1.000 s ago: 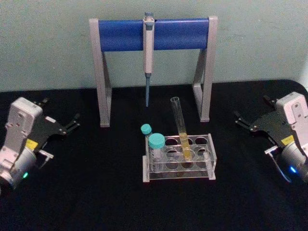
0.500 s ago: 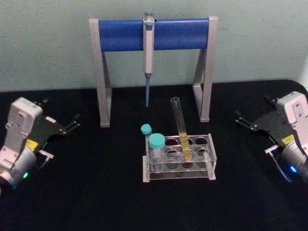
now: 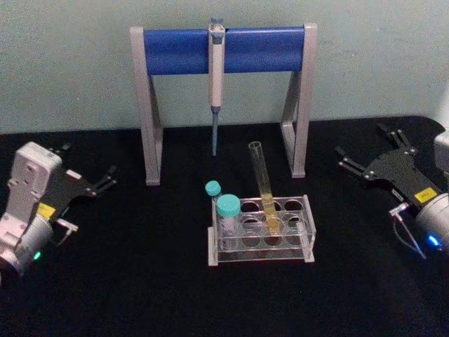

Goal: Pick up the test tube from the test tube rack, shake it, then place it back into the test tube rack.

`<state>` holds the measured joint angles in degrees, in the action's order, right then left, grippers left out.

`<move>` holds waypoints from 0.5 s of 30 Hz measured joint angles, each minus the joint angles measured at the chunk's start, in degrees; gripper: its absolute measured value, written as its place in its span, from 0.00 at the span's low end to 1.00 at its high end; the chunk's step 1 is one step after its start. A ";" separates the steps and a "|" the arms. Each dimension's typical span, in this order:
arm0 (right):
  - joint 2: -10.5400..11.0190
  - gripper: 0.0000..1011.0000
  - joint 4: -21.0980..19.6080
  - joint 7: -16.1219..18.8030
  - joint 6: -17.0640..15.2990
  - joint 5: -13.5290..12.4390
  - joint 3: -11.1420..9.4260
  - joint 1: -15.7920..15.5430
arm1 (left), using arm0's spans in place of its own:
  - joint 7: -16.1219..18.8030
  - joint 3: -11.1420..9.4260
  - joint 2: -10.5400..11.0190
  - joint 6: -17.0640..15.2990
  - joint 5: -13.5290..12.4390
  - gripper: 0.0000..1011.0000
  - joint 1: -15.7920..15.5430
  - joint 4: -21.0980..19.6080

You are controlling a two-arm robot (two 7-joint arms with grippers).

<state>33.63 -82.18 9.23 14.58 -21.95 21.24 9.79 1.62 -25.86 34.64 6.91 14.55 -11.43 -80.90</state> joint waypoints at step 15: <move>1.40 0.99 -4.12 15.92 -0.23 -5.46 1.19 -0.44 | 0.00 0.00 0.00 0.00 0.00 0.99 0.00 0.00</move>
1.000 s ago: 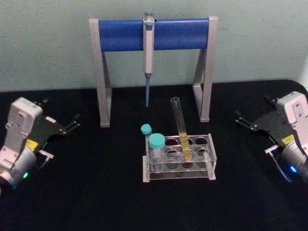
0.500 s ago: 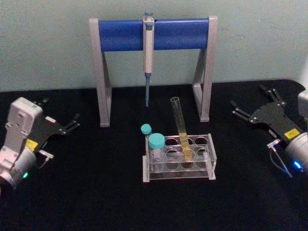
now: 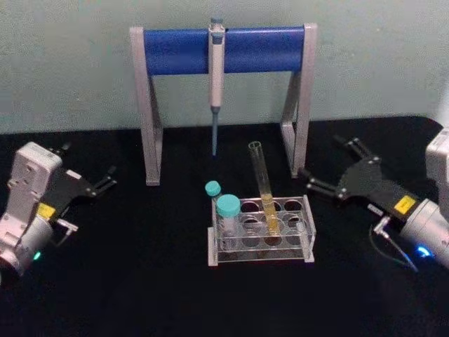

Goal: Pick up the test tube from the test tube rack, shake it, then place it back into the test tube rack.

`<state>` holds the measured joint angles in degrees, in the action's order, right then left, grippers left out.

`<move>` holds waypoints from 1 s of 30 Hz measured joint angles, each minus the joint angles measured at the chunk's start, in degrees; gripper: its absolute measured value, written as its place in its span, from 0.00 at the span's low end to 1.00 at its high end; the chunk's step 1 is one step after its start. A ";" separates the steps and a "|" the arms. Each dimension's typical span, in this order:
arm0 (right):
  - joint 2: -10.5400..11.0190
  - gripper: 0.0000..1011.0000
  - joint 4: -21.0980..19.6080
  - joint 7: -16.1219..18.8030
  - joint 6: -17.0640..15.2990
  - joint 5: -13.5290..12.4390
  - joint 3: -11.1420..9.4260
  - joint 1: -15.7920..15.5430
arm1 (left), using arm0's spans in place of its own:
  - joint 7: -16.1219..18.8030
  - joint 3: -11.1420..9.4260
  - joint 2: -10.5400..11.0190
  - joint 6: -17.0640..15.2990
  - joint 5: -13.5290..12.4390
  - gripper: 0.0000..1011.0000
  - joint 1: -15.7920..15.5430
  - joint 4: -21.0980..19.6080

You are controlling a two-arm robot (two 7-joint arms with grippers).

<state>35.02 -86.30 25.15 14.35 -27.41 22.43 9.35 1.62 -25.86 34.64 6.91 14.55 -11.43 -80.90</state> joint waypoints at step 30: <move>-6.23 0.99 4.60 7.19 -12.14 2.86 3.90 7.42 | 0.00 0.00 0.00 0.00 0.00 0.99 0.00 0.00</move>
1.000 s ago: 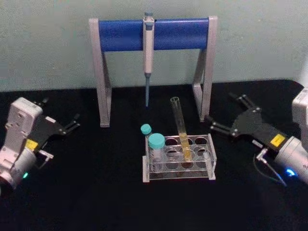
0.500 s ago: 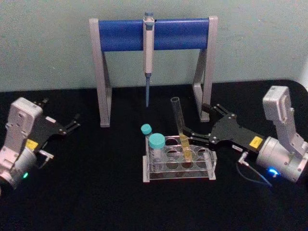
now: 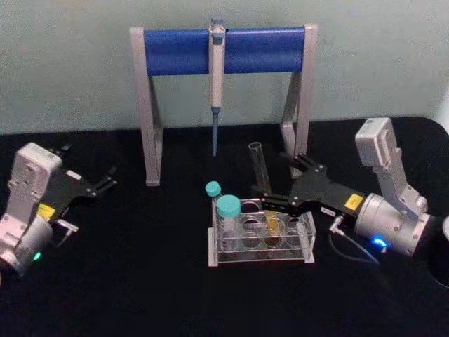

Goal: Pick up the test tube from the test tube rack, shake it, then place it back into the test tube rack.

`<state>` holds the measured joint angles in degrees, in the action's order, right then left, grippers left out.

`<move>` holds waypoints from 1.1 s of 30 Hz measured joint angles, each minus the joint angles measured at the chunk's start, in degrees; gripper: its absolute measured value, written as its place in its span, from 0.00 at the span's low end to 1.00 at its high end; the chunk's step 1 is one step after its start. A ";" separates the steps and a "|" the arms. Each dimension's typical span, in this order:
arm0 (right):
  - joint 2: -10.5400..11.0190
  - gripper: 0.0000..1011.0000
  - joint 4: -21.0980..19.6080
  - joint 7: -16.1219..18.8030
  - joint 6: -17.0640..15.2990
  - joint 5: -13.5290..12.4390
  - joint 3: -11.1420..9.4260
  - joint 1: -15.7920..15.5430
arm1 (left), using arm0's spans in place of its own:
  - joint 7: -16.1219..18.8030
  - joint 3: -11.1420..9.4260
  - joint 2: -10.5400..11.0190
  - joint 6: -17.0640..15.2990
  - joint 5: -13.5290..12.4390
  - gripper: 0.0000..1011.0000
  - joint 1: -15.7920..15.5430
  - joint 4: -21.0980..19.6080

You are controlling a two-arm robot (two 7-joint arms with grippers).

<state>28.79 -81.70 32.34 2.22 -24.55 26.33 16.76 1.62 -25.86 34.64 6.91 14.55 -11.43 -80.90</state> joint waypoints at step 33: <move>-2.78 0.99 3.99 1.34 -1.62 -0.30 0.38 3.27 | 0.00 0.00 0.00 0.00 0.00 0.99 0.00 0.00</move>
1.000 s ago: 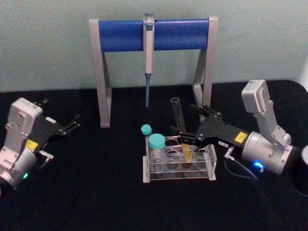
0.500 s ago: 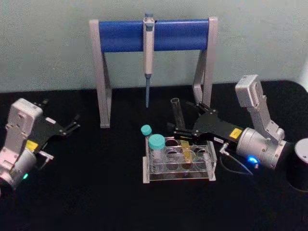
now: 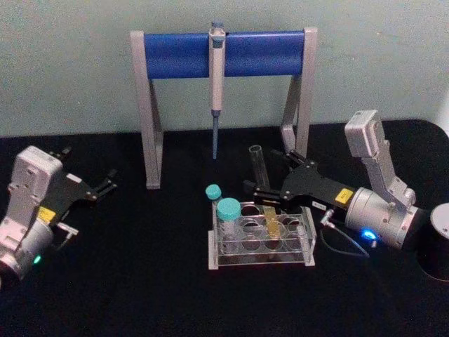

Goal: Pick up the test tube from the test tube rack, shake it, then place it back into the test tube rack.

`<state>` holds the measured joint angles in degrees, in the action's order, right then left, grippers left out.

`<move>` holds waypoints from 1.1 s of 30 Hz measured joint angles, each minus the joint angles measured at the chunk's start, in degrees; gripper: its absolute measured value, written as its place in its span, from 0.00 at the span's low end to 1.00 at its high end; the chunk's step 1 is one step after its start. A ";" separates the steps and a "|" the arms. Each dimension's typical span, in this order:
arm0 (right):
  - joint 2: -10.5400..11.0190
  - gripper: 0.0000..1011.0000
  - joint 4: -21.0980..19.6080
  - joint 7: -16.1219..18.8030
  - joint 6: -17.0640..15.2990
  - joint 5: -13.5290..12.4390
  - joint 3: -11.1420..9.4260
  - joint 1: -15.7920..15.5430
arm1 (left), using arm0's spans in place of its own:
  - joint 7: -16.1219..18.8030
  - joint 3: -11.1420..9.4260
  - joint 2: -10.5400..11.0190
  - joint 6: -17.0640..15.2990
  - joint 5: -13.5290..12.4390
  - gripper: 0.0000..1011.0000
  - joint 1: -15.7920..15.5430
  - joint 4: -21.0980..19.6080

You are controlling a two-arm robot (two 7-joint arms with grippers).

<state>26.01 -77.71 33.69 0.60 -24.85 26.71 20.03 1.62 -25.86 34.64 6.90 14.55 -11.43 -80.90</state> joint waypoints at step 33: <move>0.00 0.23 -0.11 -0.21 0.02 0.12 0.03 0.00 | 0.00 0.00 0.00 0.00 0.00 0.99 0.00 0.00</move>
<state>26.01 -77.82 33.47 0.61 -24.73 26.74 20.03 1.62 -25.86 34.64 6.91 14.55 -11.43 -80.90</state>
